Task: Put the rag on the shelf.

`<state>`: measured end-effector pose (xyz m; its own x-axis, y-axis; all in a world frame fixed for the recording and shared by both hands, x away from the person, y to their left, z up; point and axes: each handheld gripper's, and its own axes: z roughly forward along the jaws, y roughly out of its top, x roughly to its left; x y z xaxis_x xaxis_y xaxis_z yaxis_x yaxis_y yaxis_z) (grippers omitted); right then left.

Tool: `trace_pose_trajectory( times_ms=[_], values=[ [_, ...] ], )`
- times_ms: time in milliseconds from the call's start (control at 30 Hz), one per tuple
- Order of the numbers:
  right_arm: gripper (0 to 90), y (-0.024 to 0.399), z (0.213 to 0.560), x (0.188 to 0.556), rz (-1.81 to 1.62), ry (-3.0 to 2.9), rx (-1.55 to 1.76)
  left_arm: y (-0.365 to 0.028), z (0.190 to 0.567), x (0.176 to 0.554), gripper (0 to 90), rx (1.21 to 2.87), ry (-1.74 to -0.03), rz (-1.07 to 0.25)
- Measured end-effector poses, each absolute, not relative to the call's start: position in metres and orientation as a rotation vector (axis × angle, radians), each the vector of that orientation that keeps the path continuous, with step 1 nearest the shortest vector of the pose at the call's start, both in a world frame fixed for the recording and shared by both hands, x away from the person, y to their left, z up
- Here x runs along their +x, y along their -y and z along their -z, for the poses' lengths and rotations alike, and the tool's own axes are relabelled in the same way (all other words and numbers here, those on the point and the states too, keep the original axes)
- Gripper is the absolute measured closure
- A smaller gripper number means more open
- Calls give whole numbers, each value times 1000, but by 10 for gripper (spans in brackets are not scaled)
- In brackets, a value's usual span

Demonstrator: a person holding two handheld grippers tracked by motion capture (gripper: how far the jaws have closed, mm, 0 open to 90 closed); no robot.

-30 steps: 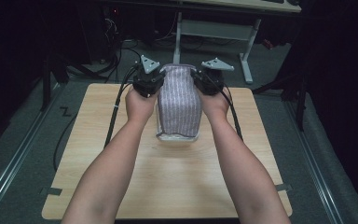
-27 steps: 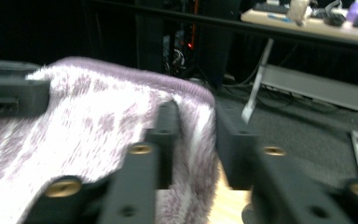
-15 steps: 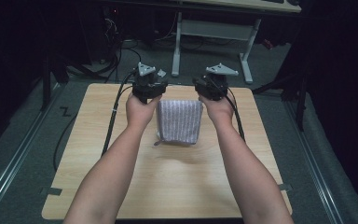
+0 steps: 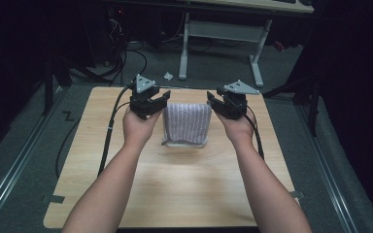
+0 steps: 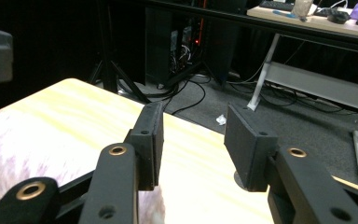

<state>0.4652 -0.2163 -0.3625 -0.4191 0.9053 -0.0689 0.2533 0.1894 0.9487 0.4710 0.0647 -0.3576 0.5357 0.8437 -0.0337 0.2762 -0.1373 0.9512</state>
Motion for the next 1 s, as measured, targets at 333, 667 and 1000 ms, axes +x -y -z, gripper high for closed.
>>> trace_pose_trajectory(
  times_ms=[333, 667, 1000],
  values=[
    [562, 225, 380, 433, -1229, -1827, 1074, -86, 379, 445, 559, 1718, -949, -620],
    [581, 230, 412, 405, -1197, -1852, 1066, -103, 412, 419, 559, 1737, -947, -587],
    [550, 241, 451, 383, -1137, -1912, 1090, -98, 466, 396, 549, 1847, -939, -496]
  ],
)
